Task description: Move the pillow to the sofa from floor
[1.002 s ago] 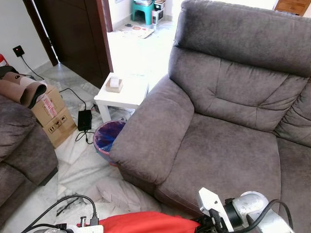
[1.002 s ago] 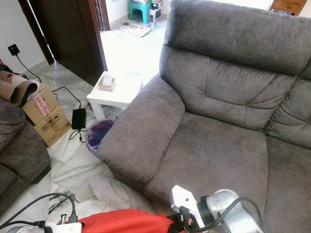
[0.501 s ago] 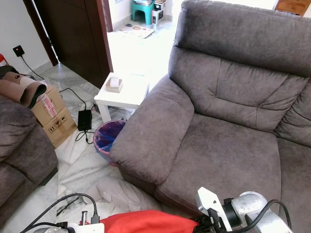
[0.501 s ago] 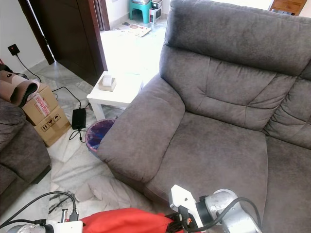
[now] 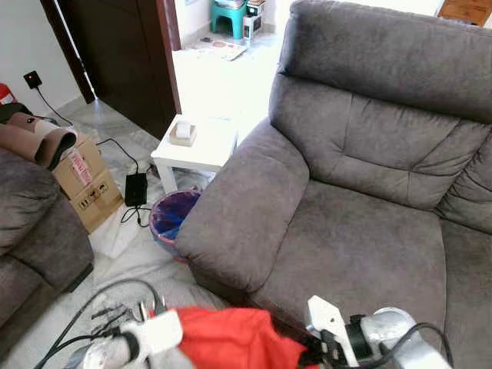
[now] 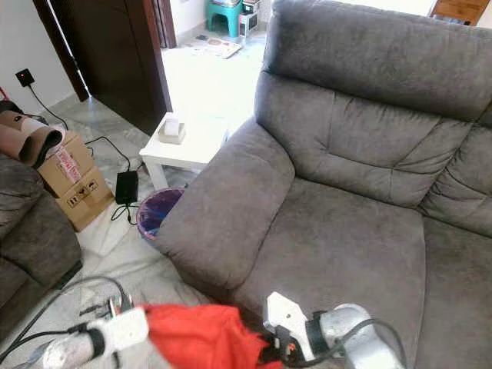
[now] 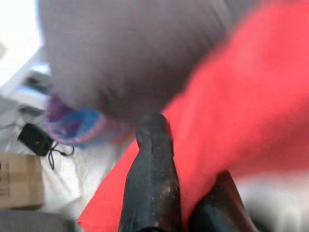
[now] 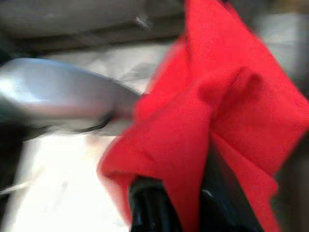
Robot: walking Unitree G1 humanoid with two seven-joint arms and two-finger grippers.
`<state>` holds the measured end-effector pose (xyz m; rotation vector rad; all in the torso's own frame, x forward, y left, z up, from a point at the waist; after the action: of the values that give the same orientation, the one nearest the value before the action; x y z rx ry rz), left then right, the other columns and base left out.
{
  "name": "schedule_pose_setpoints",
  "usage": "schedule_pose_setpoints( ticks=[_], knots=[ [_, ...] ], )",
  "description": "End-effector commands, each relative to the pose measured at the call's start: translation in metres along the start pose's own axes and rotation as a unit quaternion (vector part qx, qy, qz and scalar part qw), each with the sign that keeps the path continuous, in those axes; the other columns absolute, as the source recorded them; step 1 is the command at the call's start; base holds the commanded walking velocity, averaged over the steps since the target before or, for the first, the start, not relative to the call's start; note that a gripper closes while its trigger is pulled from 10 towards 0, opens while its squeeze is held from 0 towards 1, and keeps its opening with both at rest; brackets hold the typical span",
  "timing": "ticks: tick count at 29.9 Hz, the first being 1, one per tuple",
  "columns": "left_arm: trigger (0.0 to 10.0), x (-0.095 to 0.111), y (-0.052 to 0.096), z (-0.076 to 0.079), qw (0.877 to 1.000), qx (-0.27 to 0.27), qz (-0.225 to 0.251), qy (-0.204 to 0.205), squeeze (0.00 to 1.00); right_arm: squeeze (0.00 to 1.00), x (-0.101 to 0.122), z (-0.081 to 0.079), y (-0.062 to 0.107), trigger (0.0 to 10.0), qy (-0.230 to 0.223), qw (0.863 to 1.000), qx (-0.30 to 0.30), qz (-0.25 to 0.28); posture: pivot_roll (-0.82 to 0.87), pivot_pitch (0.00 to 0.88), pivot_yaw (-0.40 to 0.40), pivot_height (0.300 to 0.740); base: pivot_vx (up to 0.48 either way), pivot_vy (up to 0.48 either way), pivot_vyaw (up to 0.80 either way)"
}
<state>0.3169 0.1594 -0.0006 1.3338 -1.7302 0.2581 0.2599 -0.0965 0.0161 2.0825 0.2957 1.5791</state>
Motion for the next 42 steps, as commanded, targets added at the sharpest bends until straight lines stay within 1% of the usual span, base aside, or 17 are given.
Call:
schedule_pose_setpoints(
  ticks=[1, 3, 4, 7, 9, 11, 12, 13, 16, 17, 19, 24, 27, 30, 34, 38, 42],
  knots=[
    [9.8, 0.021, -0.002, -0.039, 0.994, 0.087, 0.037, 0.052, 0.00, 0.00, 0.001, 0.013, -0.001, 10.0, 0.006, 0.998, -0.056, 0.010, 0.12, 0.150, -0.015, 0.740, 0.000, 0.000, 0.00],
    [10.0, 0.030, -0.005, -0.040, 0.986, 0.114, 0.051, 0.111, 0.00, 0.00, 0.007, 0.028, -0.003, 10.0, -0.026, 0.990, -0.129, 0.052, 0.12, 0.149, -0.015, 0.740, 0.000, 0.000, 0.00],
    [10.0, 0.033, -0.005, -0.039, 0.983, 0.123, 0.055, 0.121, 0.00, 0.00, 0.007, 0.031, -0.003, 10.0, -0.049, 0.986, -0.146, 0.065, 0.12, 0.149, -0.014, 0.740, 0.000, 0.000, 0.00],
    [10.0, 0.040, -0.004, -0.038, 0.971, 0.160, 0.061, 0.166, 0.00, 0.00, 0.007, 0.036, -0.001, 10.0, -0.080, 0.973, -0.192, 0.103, 0.12, 0.149, -0.010, 0.740, 0.000, 0.000, 0.00],
    [10.0, 0.043, -0.002, -0.037, 0.967, 0.169, 0.062, 0.182, 0.00, 0.00, 0.008, 0.041, 0.001, 10.0, -0.088, 0.963, -0.222, 0.122, 0.12, 0.150, -0.009, 0.740, 0.000, 0.000, 0.00],
    [10.0, 0.046, 0.001, -0.036, 0.957, 0.184, 0.069, 0.214, 0.00, 0.00, 0.011, 0.046, 0.004, 10.0, -0.102, 0.951, -0.253, 0.147, 0.12, 0.149, -0.009, 0.740, 0.000, 0.000, 0.00],
    [10.0, 0.047, 0.003, -0.036, 0.946, 0.198, 0.074, 0.246, 0.00, 0.00, 0.012, 0.051, 0.008, 10.0, -0.112, 0.939, -0.284, 0.158, 0.12, 0.150, -0.008, 0.740, 0.000, 0.000, 0.00],
    [10.0, 0.049, 0.004, -0.036, 0.942, 0.203, 0.077, 0.255, 0.00, 0.00, 0.011, 0.053, 0.009, 10.0, -0.118, 0.935, -0.294, 0.162, 0.12, 0.150, -0.008, 0.740, 0.000, 0.000, 0.00],
    [10.0, 0.061, 0.006, -0.033, 0.943, 0.200, 0.094, 0.250, 0.00, 0.00, 0.009, 0.066, 0.019, 10.0, -0.165, 0.900, -0.353, 0.197, 0.13, 0.149, -0.009, 0.740, 0.000, 0.000, 0.00],
    [10.0, 0.061, 0.006, -0.033, 0.943, 0.200, 0.094, 0.250, 0.00, 0.00, 0.009, 0.066, 0.019, 10.0, -0.165, 0.900, -0.353, 0.197, 0.13, 0.149, -0.009, 0.740, 0.000, 0.000, 0.00],
    [10.0, 0.064, 0.006, -0.029, 0.944, 0.191, 0.092, 0.252, 0.00, 0.00, 0.012, 0.071, 0.024, 10.0, -0.186, 0.881, -0.377, 0.219, 0.13, 0.148, -0.010, 0.740, 0.000, 0.000, 0.00],
    [10.0, 0.066, 0.008, -0.028, 0.945, 0.188, 0.088, 0.252, 0.00, 0.00, 0.017, 0.072, 0.027, 10.0, -0.189, 0.869, -0.393, 0.233, 0.12, 0.147, -0.009, 0.740, 0.000, 0.000, -0.44],
    [10.0, 0.067, 0.008, -0.028, 0.946, 0.186, 0.088, 0.251, 0.00, 0.00, 0.017, 0.073, 0.027, 10.0, -0.186, 0.868, -0.399, 0.231, 0.12, 0.146, -0.010, 0.740, 0.000, 0.000, -0.73],
    [10.0, 0.070, 0.008, -0.028, 0.952, 0.179, 0.091, 0.230, 0.00, 0.00, 0.013, 0.077, 0.030, 10.0, -0.193, 0.861, -0.415, 0.223, 0.12, 0.146, -0.010, 0.740, 0.000, 0.000, -0.72],
    [10.0, 0.071, 0.009, -0.029, 0.952, 0.181, 0.091, 0.228, 0.00, 0.00, 0.002, 0.078, 0.029, 10.0, -0.200, 0.857, -0.429, 0.205, 0.12, 0.147, -0.013, 0.740, 0.000, 0.000, -0.72],
    [10.0, 0.071, 0.010, -0.028, 0.954, 0.180, 0.089, 0.222, 0.00, 0.00, -0.004, 0.083, 0.038, 10.0, -0.211, 0.837, -0.462, 0.203, 0.12, 0.147, -0.013, 0.740, 0.000, -0.263, -0.72],
    [10.0, 0.070, 0.012, -0.030, 0.955, 0.182, 0.090, 0.216, 0.00, 0.00, -0.006, 0.086, 0.042, 10.0, -0.216, 0.829, -0.472, 0.206, 0.12, 0.147, -0.013, 0.740, 0.000, -0.270, -0.72]
  ],
)
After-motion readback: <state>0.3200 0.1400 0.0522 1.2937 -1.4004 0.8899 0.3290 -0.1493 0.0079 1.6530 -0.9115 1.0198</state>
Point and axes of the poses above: a point about 5 cm out from each wrist's last joint towards the gripper, its own y axis pointing back from the gripper into the wrist, its own x axis along the axis of the wrist's last joint, z = x × y, the point moved 6 cm from there along -y, pointing out of the wrist towards the gripper, and after that the axes turned 5 degrees about -y, right-handed, at the moved point
